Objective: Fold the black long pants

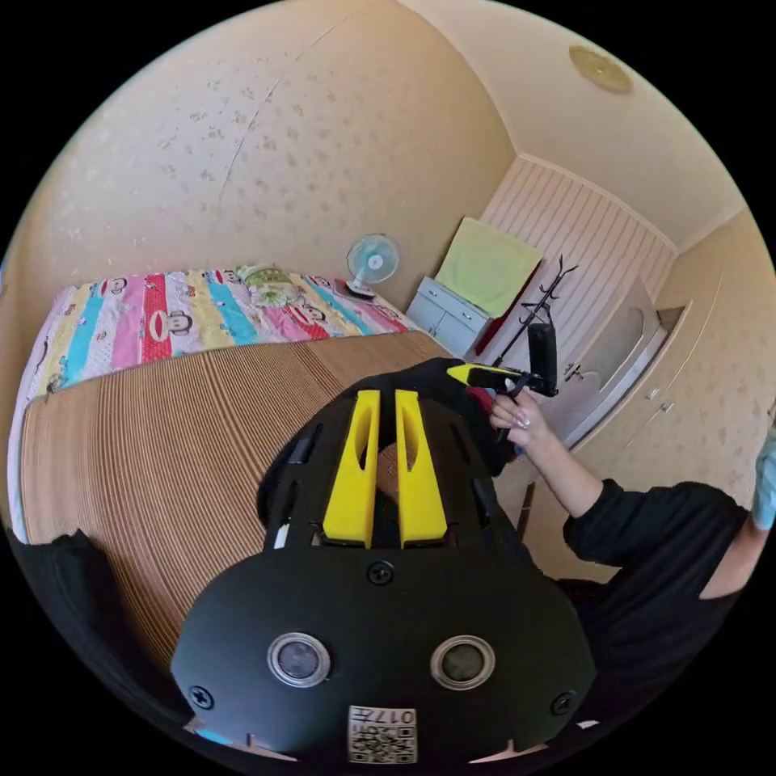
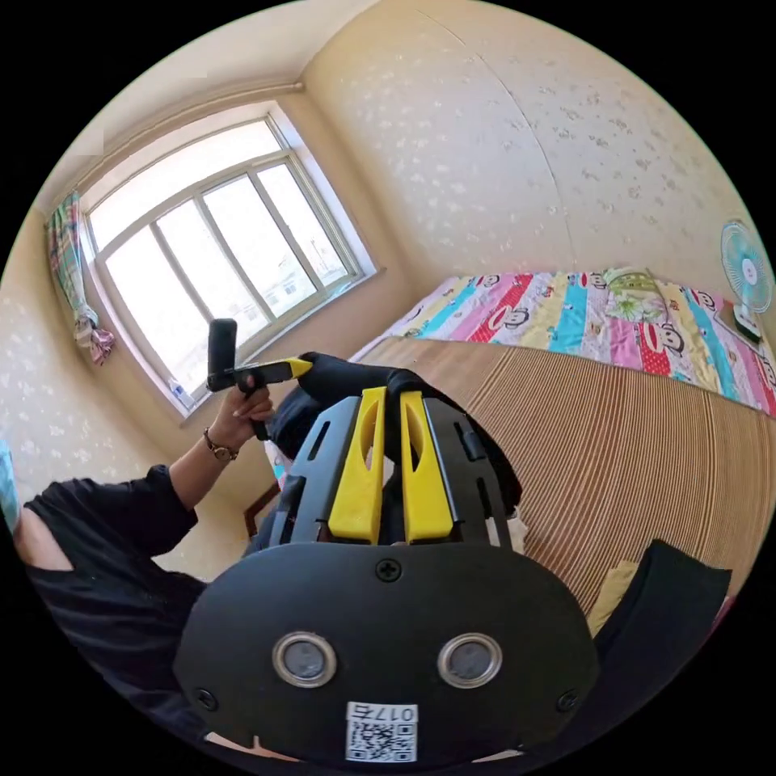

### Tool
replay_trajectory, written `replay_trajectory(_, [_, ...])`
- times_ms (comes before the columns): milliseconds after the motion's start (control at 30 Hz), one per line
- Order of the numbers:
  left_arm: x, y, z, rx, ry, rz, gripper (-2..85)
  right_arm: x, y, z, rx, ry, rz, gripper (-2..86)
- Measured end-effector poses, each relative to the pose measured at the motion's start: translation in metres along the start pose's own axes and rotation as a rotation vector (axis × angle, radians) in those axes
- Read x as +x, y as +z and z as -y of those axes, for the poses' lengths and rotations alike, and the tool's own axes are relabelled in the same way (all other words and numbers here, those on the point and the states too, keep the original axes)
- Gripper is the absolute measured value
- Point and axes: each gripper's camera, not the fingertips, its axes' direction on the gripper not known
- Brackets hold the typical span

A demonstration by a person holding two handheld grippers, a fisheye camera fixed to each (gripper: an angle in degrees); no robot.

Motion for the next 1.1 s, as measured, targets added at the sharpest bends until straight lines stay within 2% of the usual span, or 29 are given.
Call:
replay_trajectory(100, [-0.012, 0.046, -0.09, -0.128, -0.091, -0.105, 4.1, 0.014, 0.045, -0.103, -0.124, 0.084, 0.059, 2.0])
replay_trajectory(167, [-0.019, 0.076, -0.16, -0.202, -0.238, -0.132, 4.3, 0.024, 0.063, -0.159, -0.178, 0.194, 0.061, 2.1])
replay_trajectory(233, [-0.024, 0.085, -0.2, -0.194, -0.348, -0.145, 4.6, 0.034, 0.069, -0.205, -0.185, 0.302, 0.061, 2.3])
replay_trajectory(300, [-0.033, 0.078, -0.225, -0.09, -0.455, -0.198, 5.1, 0.054, 0.06, -0.237, -0.15, 0.461, 0.053, 2.7])
replay_trajectory(367, [-0.053, 0.064, -0.232, 0.048, -0.574, -0.229, 5.8, 0.07, 0.046, -0.238, -0.058, 0.513, 0.084, 4.0])
replay_trajectory(500, [-0.087, 0.056, -0.201, 0.101, -0.64, -0.114, 9.4, 0.109, 0.038, -0.179, 0.035, 0.515, 0.133, 10.7])
replay_trajectory(633, [-0.126, 0.086, -0.165, 0.032, -0.713, -0.041, 13.5, 0.138, 0.073, -0.122, -0.024, 0.5, 0.179, 16.5])
replay_trajectory(800, [-0.135, 0.112, -0.154, 0.028, -0.76, -0.098, 15.1, 0.159, 0.148, -0.102, -0.215, 0.563, 0.164, 20.8])
replay_trajectory(867, [-0.126, 0.117, -0.151, -0.02, -0.738, -0.09, 14.8, 0.15, 0.143, -0.11, -0.145, 0.56, 0.119, 20.6])
replay_trajectory(900, [-0.123, 0.12, -0.15, -0.043, -0.735, -0.091, 14.7, 0.147, 0.149, -0.119, -0.152, 0.574, 0.221, 19.9])
replay_trajectory(967, [-0.113, 0.128, -0.157, -0.089, -0.735, -0.12, 12.8, 0.14, 0.151, -0.139, -0.078, 0.617, 0.283, 18.5])
replay_trajectory(1100, [-0.112, 0.119, -0.182, -0.019, -0.817, -0.22, 10.5, 0.121, 0.145, -0.164, -0.042, 0.622, 0.339, 13.9])
